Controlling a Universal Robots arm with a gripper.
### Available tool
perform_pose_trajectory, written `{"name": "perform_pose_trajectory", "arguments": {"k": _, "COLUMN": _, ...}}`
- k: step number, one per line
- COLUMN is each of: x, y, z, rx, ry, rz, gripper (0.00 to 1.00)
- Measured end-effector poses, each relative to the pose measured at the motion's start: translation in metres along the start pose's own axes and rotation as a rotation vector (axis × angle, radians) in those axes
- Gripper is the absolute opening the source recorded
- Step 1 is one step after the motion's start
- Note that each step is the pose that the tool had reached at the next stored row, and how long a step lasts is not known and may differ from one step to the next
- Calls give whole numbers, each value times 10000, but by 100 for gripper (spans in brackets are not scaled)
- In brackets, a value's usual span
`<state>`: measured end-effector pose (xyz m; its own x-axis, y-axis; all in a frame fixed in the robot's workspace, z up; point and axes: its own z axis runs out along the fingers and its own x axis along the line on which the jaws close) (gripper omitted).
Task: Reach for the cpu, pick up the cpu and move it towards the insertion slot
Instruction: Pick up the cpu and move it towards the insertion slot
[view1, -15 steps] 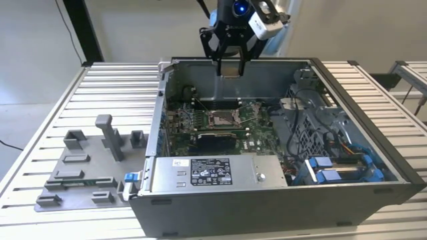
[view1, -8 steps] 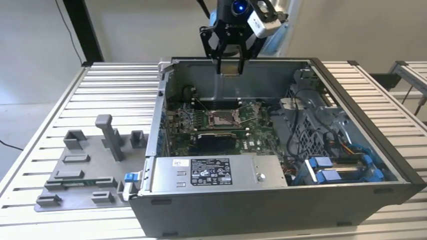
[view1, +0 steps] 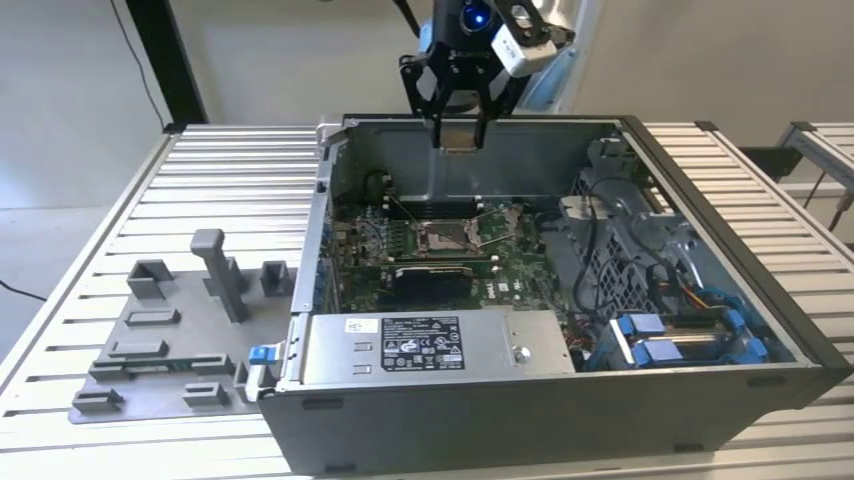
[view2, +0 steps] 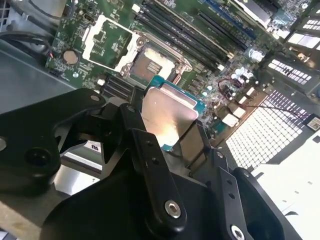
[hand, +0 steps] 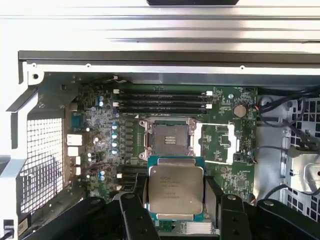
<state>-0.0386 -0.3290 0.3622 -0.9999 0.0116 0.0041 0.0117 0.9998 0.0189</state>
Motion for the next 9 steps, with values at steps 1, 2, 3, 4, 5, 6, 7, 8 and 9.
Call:
{"name": "perform_pose_trajectory", "arguments": {"k": 1, "x": 0, "y": 11, "z": 11, "rx": 16, "ry": 0, "rz": 10, "gripper": 0}}
{"name": "perform_pose_trajectory", "arguments": {"k": 2, "x": -1, "y": 24, "z": 21, "rx": 31, "ry": 0, "rz": 21, "gripper": 0}}
{"name": "perform_pose_trajectory", "arguments": {"k": 3, "x": -2, "y": 38, "z": 31, "rx": 42, "ry": 0, "rz": 30, "gripper": 0}}
{"name": "perform_pose_trajectory", "arguments": {"k": 4, "x": -3, "y": 52, "z": 40, "rx": 49, "ry": -2, "rz": 41, "gripper": 0}}
{"name": "perform_pose_trajectory", "arguments": {"k": 5, "x": -4, "y": 66, "z": 47, "rx": 56, "ry": -2, "rz": 51, "gripper": 0}}
{"name": "perform_pose_trajectory", "arguments": {"k": 6, "x": -6, "y": 80, "z": 52, "rx": 62, "ry": -2, "rz": 62, "gripper": 0}}
{"name": "perform_pose_trajectory", "arguments": {"k": 7, "x": -6, "y": 92, "z": 56, "rx": 64, "ry": -2, "rz": 74, "gripper": 0}}
{"name": "perform_pose_trajectory", "arguments": {"k": 8, "x": -6, "y": 103, "z": 58, "rx": 64, "ry": -2, "rz": 86, "gripper": 0}}
{"name": "perform_pose_trajectory", "arguments": {"k": 9, "x": -6, "y": 110, "z": 58, "rx": 64, "ry": -3, "rz": 98, "gripper": 0}}
